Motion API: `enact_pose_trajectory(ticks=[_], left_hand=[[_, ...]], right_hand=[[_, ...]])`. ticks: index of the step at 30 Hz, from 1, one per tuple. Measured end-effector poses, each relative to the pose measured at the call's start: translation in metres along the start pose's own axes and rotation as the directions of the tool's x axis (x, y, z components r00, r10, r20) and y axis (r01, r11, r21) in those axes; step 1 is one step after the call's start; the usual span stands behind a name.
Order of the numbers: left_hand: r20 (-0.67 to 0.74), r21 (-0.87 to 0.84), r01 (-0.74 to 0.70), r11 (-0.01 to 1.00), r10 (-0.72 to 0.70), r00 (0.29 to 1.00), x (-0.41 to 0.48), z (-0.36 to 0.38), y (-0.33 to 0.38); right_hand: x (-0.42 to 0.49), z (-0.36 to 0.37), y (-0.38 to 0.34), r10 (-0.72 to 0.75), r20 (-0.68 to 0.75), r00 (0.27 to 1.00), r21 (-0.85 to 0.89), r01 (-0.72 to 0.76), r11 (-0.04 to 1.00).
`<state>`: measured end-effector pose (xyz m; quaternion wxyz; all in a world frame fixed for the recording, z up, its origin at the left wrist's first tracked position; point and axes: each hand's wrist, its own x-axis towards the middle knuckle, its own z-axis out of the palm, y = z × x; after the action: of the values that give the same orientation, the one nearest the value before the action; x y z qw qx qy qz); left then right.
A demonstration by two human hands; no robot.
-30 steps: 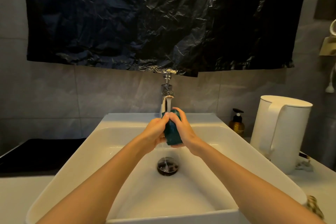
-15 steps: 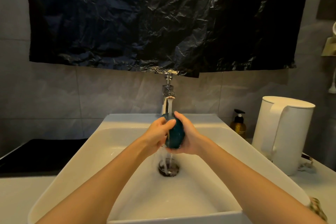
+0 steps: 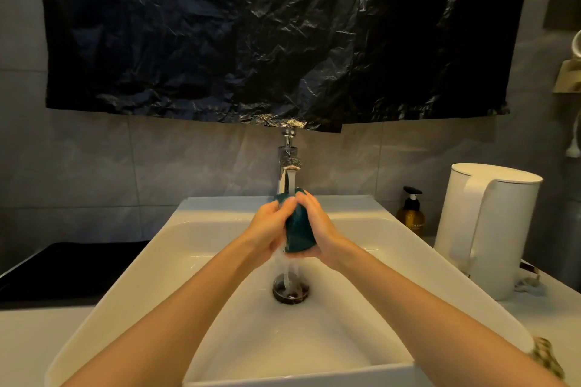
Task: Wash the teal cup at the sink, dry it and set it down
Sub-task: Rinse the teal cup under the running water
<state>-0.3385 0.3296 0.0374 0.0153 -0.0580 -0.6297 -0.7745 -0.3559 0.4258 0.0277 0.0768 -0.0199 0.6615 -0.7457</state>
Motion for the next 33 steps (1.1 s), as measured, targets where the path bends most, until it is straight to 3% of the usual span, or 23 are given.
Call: enact_pose_trajectory(ticks=[2,4,9,12,15,18,21,26,29,33], left_hand=[[0.024,0.122,-0.061,0.991,0.058,0.998,-0.002,-0.001,-0.003],[0.037,0.119,-0.075,0.99,0.071,0.997,-0.002,-0.003,-0.004],[-0.049,-0.014,0.003,1.0,-0.003,0.999,0.005,-0.003,-0.004],[-0.092,-0.259,0.07,0.963,-0.096,0.991,0.007,-0.003,0.006],[-0.054,-0.367,0.11,0.924,-0.139,0.989,0.005,-0.01,0.015],[0.022,-0.355,0.152,0.922,-0.155,0.988,0.001,-0.011,0.017],[0.022,-0.326,0.103,0.94,-0.101,0.995,0.001,-0.008,0.015],[0.035,-0.068,0.027,0.997,-0.025,0.999,-0.002,-0.005,0.002],[0.034,0.01,0.006,1.0,-0.006,0.999,-0.003,-0.003,0.0],[-0.1,-0.035,0.051,0.998,-0.054,0.994,0.003,0.005,0.0]], right_hand=[[-0.002,-0.001,-0.002,0.06,-0.005,0.998,0.063,-0.06,0.996],[-0.001,-0.003,-0.001,0.025,-0.012,1.0,0.012,-0.025,1.0],[-0.004,-0.004,-0.004,-0.097,0.0,0.995,-0.045,0.096,0.994],[-0.005,-0.003,-0.003,-0.194,0.014,0.981,-0.123,0.194,0.973],[-0.005,-0.004,-0.001,-0.292,0.059,0.955,-0.176,0.298,0.938],[-0.006,-0.007,-0.002,-0.36,0.077,0.93,-0.19,0.368,0.91],[-0.007,-0.007,-0.005,-0.257,0.04,0.966,-0.16,0.26,0.952],[-0.013,-0.011,-0.011,0.143,0.047,0.989,0.021,-0.145,0.989],[-0.008,-0.012,-0.008,0.135,0.006,0.991,0.014,-0.135,0.991],[-0.007,-0.004,-0.005,-0.106,-0.028,0.994,-0.118,0.102,0.988]])
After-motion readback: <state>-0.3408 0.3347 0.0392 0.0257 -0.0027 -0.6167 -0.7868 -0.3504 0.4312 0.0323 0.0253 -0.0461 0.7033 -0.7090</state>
